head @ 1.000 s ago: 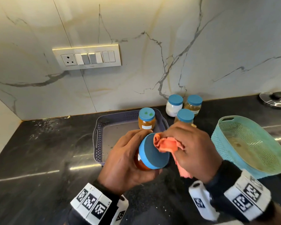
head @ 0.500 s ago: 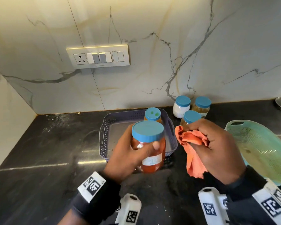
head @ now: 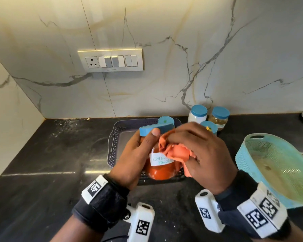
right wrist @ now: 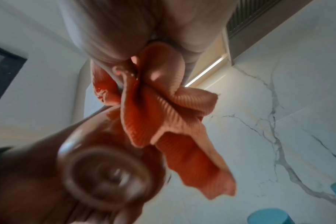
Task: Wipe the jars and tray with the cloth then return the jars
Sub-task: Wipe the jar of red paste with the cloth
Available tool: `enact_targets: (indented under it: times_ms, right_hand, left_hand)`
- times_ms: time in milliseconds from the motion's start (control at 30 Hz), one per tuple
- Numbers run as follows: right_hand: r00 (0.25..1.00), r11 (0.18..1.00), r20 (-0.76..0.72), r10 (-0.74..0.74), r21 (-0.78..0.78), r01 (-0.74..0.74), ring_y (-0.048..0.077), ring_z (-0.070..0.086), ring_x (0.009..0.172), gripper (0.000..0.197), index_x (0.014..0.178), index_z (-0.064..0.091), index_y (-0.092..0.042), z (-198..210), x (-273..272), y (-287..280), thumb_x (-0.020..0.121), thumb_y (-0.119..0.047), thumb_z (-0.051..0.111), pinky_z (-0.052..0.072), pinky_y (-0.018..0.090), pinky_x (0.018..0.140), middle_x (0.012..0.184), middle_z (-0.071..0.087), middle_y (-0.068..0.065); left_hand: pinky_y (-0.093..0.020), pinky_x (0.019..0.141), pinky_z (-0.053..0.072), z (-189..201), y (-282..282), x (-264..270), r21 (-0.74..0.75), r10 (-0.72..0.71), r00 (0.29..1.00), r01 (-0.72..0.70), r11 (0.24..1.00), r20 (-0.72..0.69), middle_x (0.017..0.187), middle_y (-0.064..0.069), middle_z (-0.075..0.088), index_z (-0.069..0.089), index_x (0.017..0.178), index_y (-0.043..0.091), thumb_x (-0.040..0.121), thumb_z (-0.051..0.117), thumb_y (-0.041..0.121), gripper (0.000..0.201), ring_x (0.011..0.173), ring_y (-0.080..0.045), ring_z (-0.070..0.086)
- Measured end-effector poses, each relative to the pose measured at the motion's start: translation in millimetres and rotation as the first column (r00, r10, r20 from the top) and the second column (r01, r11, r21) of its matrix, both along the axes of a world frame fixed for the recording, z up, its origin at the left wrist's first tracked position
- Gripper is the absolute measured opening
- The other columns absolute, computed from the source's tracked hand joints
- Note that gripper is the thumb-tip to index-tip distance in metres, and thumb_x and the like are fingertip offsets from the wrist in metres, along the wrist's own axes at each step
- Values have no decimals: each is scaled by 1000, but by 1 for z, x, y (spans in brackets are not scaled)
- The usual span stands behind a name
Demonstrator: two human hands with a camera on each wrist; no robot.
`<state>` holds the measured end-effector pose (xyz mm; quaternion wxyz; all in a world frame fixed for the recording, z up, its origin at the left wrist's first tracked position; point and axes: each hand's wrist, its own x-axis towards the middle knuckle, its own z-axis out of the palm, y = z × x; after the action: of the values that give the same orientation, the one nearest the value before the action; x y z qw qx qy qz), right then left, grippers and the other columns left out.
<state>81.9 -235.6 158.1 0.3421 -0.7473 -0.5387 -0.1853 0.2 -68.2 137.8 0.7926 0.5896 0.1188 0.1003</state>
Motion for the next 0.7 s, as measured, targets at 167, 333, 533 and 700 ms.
enact_targets:
  times_ms: [167, 333, 533, 700]
  right_hand:
    - [987, 980, 135, 89, -189, -63, 15, 62, 104, 24, 114, 57, -25, -29, -22, -11, 90, -30, 59, 58, 33, 77, 116, 59, -4]
    - [999, 1000, 31, -26, 14, 26, 14, 58, 102, 26, 107, 66, -18, 7, 10, 8, 82, -12, 61, 54, 29, 81, 109, 62, 2]
    - [993, 993, 84, 85, -87, -78, 10, 53, 106, 19, 107, 58, -25, -17, -20, -5, 88, -23, 58, 50, 21, 89, 116, 54, -5]
    - [996, 997, 46, 78, -26, -77, 10, 56, 103, 31, 109, 58, -24, -17, -14, -5, 82, -8, 63, 52, 23, 85, 114, 55, -5]
  left_hand:
    - [-53, 92, 56, -2, 8, 0, 93, 102, 994, -104, 990, 26, 112, -13, 75, 63, 124, 16, 80, 70, 57, 61, 104, -34, 72]
    - [-52, 96, 56, 1, 2, -3, 106, 27, 1000, -28, 994, 13, 114, -11, 75, 64, 123, 17, 83, 66, 56, 56, 107, -30, 72]
    - [-36, 82, 59, 12, 13, -5, -15, 45, 998, -44, 999, 47, 113, -17, 74, 67, 124, 7, 96, 57, 47, 50, 100, -29, 72]
    - [-36, 81, 60, 11, 11, -10, -4, 24, 999, -24, 1000, 41, 109, -14, 76, 73, 114, 14, 89, 58, 47, 44, 95, -24, 74]
